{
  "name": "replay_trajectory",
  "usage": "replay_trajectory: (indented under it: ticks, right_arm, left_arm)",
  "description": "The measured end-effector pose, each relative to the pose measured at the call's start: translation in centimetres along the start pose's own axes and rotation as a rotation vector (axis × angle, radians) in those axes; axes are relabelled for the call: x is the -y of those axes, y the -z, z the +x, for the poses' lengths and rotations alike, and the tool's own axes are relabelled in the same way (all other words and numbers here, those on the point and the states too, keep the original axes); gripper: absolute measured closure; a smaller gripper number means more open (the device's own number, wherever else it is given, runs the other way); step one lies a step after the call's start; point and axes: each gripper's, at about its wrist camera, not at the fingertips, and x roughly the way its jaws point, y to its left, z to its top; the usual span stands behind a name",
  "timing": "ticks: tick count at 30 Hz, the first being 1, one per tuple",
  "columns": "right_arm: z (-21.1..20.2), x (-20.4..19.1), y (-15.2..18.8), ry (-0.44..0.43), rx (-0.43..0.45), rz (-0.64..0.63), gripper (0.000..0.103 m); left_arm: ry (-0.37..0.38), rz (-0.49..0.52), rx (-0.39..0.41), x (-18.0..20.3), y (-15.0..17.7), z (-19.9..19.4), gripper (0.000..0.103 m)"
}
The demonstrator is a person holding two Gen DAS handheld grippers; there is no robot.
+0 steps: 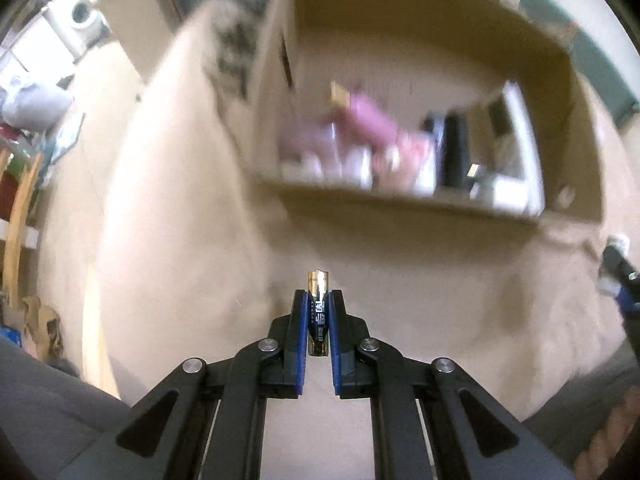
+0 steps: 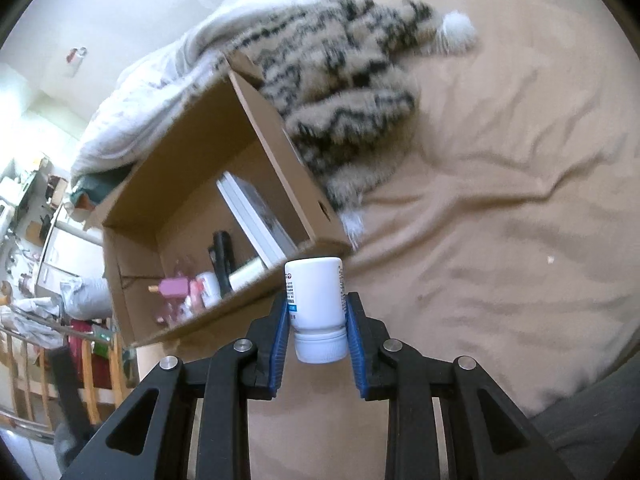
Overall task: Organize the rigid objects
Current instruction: 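Carry the white bottle and battery into the box and open both tools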
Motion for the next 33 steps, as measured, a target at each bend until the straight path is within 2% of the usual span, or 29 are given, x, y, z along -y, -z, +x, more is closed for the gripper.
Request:
replay_trajectory:
  ticks: [6, 7, 8, 11, 14, 16, 19, 24, 33]
  right_arm:
    - [-0.8, -2.5, -1.5, -0.030, 0.064, -0.090, 0.074]
    - [-0.7, -3.0, -1.9, -0.036, 0.066, -0.105, 0.074]
    - [-0.6, -3.5, -2.3, -0.044, 0.067, -0.118, 0.074]
    - [0.1, -5.1, -3.4, -0.064, 0.059, -0.169, 0.074]
    - [1.3, -6.9, -4.6, -0.072, 0.039, -0.242, 0.074]
    - [2.9, -8.0, -5.3, -0.091, -0.020, -0.297, 0.074]
    - [5.5, -9.2, -5.6, -0.071, -0.105, -0.371, 0.074]
    - [8.1, -8.4, -5.2, -0.111, -0.174, -0.290, 0.074]
    - [9.7, -8.5, -5.1, -0.096, -0.221, -0.280, 0.074]
  left_arm:
    - [0.002, -0.009, 0.197, -1.5, -1.8, -7.0, 0.094]
    - [0.002, -0.014, 0.219, -1.6, -2.6, -7.6, 0.094]
    - [0.000, -0.018, 0.236, -1.7, -4.6, -7.9, 0.094]
    - [0.002, -0.029, 0.268, -2.7, -6.4, -8.8, 0.094]
    - [0.006, -0.031, 0.274, -2.1, -8.1, -8.4, 0.094]
    - [-0.003, -0.022, 0.276, -1.5, -9.0, -7.8, 0.094]
    - [-0.017, -0.005, 0.268, -0.2, -9.9, -6.2, 0.094]
    - [-0.017, 0.021, 0.230, 1.2, -10.9, -3.9, 0.094]
    - [-0.042, 0.064, 0.169, 3.5, -11.9, 0.1, 0.094]
